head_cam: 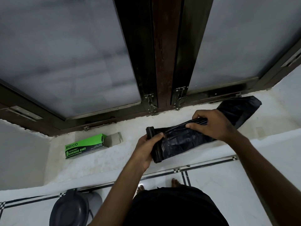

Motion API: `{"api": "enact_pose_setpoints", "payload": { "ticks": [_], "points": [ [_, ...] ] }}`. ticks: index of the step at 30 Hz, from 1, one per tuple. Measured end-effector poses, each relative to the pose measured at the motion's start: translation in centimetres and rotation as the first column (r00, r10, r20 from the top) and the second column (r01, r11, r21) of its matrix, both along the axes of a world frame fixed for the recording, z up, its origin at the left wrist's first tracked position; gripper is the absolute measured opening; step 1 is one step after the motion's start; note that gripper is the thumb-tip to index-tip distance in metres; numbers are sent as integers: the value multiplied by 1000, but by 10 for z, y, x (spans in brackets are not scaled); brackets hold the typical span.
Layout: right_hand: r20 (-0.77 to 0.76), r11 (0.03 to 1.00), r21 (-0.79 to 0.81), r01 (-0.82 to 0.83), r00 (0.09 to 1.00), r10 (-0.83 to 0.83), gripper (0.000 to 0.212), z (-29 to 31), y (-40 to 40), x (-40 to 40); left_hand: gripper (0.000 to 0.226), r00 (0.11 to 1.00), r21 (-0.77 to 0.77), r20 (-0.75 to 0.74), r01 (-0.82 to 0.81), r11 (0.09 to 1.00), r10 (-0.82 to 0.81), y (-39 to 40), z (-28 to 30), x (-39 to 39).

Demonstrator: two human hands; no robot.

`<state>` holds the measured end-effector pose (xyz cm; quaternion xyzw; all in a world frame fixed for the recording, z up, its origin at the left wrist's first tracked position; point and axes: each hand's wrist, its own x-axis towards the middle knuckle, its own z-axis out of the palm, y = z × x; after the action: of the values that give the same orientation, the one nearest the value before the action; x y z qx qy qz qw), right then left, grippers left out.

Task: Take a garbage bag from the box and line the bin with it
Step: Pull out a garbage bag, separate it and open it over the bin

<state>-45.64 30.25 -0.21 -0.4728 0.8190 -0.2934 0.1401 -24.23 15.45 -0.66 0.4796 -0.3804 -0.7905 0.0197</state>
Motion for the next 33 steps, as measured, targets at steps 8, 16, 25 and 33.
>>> {"api": "enact_pose_setpoints", "payload": {
  "ticks": [8,16,25,33],
  "points": [
    [-38,992,118,-44,998,49,49,0,14,-3,24,997,-93,-39,57,994,-61,1,-1,2],
    [368,960,191,-203,922,121,49,17,-27,35,24,989,-241,-50,123,963,-140,4,9,0],
    [305,989,106,-105,950,68,13,-11,-40,57,25,997,-341,-55,28,940,-49,10,10,4],
    [-91,966,169,196,979,-182,14,-23,-3,11,21,984,-295,-139,-153,943,116,-24,28,19]
  ]
}}
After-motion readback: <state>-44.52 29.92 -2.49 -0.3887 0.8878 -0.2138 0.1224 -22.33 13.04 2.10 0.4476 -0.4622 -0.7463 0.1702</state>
